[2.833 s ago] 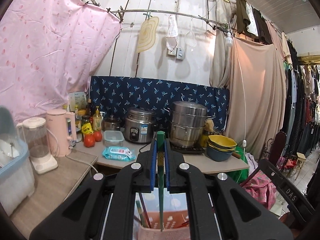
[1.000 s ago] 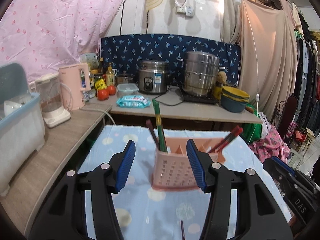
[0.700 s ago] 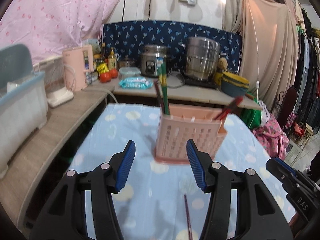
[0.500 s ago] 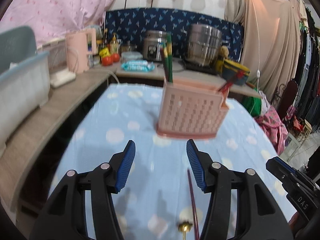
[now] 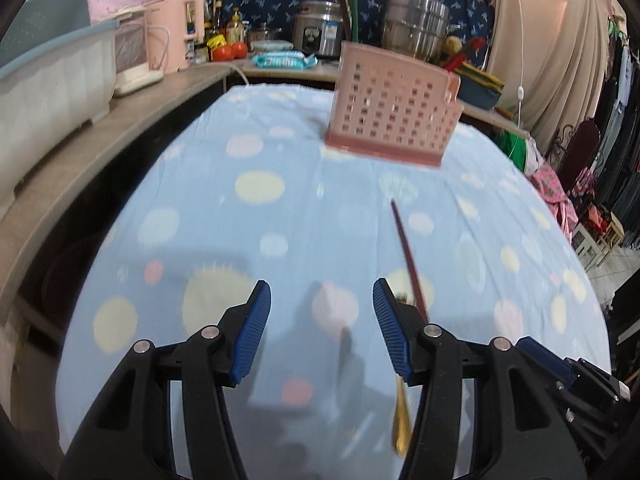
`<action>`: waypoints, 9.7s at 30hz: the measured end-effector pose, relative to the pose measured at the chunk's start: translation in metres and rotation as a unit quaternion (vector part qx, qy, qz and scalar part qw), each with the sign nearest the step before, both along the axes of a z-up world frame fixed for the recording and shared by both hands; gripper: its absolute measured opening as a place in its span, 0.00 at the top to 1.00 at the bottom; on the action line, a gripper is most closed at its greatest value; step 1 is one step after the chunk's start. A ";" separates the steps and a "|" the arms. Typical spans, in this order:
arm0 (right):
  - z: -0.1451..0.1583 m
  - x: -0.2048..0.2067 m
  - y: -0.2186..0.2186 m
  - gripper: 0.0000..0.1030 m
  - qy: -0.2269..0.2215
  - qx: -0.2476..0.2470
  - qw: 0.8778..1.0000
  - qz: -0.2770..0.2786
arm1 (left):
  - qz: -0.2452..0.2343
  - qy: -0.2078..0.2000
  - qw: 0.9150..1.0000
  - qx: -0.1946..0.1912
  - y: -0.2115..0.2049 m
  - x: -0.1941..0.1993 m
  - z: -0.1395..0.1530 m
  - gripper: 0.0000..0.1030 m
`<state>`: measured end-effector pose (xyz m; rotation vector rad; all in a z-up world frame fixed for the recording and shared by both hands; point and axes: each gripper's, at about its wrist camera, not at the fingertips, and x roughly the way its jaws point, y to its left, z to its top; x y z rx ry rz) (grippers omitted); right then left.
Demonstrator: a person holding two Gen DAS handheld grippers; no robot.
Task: Organize utensils
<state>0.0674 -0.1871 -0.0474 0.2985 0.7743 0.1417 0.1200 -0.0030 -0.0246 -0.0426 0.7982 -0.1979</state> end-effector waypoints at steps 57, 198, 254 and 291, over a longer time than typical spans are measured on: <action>-0.032 -0.030 0.009 0.93 0.032 -0.014 0.999 -0.012 | -0.064 0.049 0.997 0.013 -0.029 -0.062 -0.036 0.46; 0.141 0.173 -0.058 0.86 -0.126 -0.053 0.990 -0.036 | -0.003 -0.114 0.993 0.022 -0.073 0.134 0.145 0.54; 0.128 0.133 -0.035 0.32 0.029 -0.147 0.987 -0.053 | 0.017 0.037 0.996 0.078 -0.066 0.112 0.113 0.09; 0.131 0.145 -0.035 0.32 0.020 -0.155 0.986 -0.064 | 0.034 0.029 0.996 0.074 -0.063 0.125 0.115 0.09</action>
